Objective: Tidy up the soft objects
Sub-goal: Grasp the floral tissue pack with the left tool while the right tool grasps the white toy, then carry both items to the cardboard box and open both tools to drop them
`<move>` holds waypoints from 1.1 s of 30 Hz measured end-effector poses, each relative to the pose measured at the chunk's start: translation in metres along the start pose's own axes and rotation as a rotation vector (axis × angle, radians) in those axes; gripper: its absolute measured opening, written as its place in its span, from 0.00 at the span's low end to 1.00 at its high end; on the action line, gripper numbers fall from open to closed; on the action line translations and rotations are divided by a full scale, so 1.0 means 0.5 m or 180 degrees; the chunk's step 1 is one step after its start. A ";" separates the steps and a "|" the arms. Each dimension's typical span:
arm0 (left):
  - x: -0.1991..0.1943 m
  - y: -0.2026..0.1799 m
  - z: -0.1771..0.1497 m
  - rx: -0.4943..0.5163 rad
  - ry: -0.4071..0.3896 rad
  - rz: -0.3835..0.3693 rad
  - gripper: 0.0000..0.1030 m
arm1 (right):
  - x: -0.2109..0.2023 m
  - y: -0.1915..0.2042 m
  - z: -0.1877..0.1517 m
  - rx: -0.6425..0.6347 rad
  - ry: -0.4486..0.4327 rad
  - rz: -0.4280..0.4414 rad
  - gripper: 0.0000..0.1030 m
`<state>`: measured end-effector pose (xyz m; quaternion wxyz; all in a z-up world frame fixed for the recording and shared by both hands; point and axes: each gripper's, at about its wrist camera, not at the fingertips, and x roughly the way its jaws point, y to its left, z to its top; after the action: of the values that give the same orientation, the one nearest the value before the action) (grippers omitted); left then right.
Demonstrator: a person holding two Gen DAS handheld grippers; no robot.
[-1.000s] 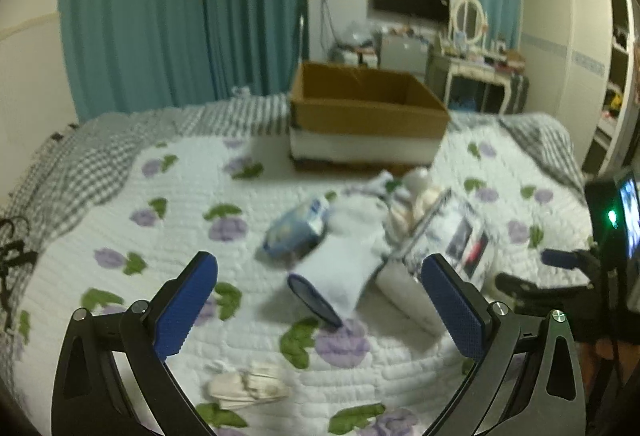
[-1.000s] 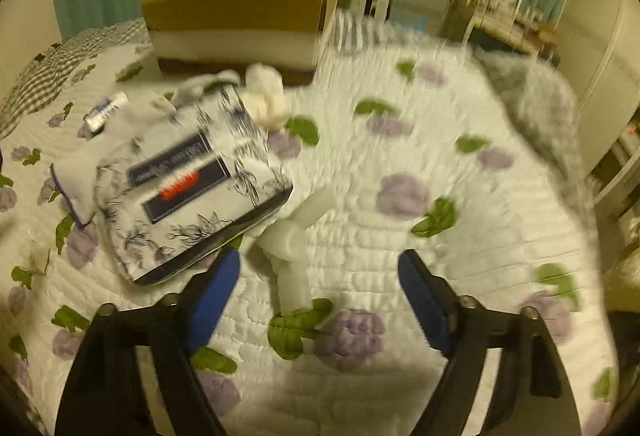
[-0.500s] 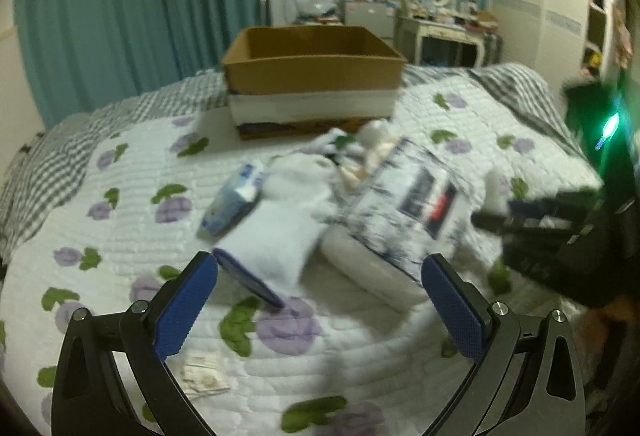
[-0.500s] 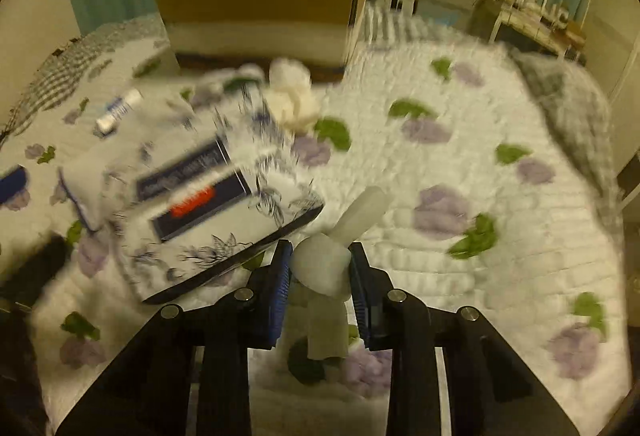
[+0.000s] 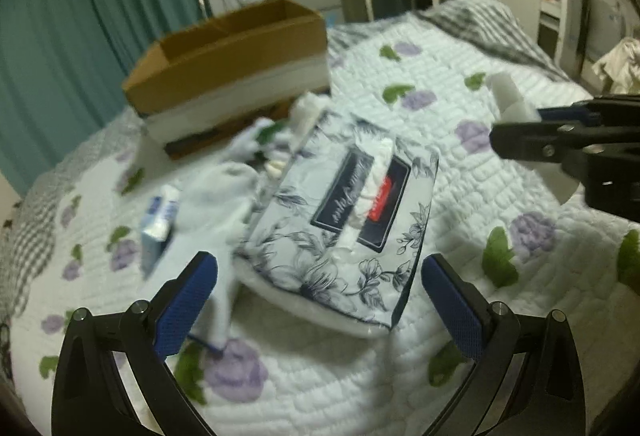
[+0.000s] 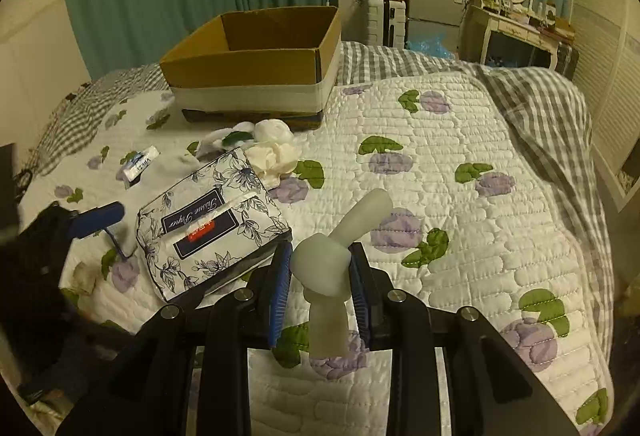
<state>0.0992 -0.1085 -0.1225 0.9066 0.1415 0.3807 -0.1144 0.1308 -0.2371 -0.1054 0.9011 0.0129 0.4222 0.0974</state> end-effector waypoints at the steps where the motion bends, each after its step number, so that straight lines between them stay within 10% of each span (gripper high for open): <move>1: 0.013 0.001 0.003 0.0021 0.0035 0.0044 1.00 | 0.002 -0.003 -0.001 0.0014 0.0009 0.0009 0.27; 10: 0.087 0.005 0.007 0.0007 0.0244 -0.0120 0.90 | 0.021 -0.008 -0.003 0.0013 0.0079 -0.0035 0.27; 33: -0.166 0.111 0.098 -0.0432 -0.0427 0.0235 0.87 | -0.205 0.113 0.138 -0.0623 -0.0843 -0.0084 0.27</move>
<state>0.0918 -0.0653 -0.0202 0.9412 0.0857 0.3206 -0.0641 0.1101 -0.1966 0.0228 0.9471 -0.0678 0.2884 0.1236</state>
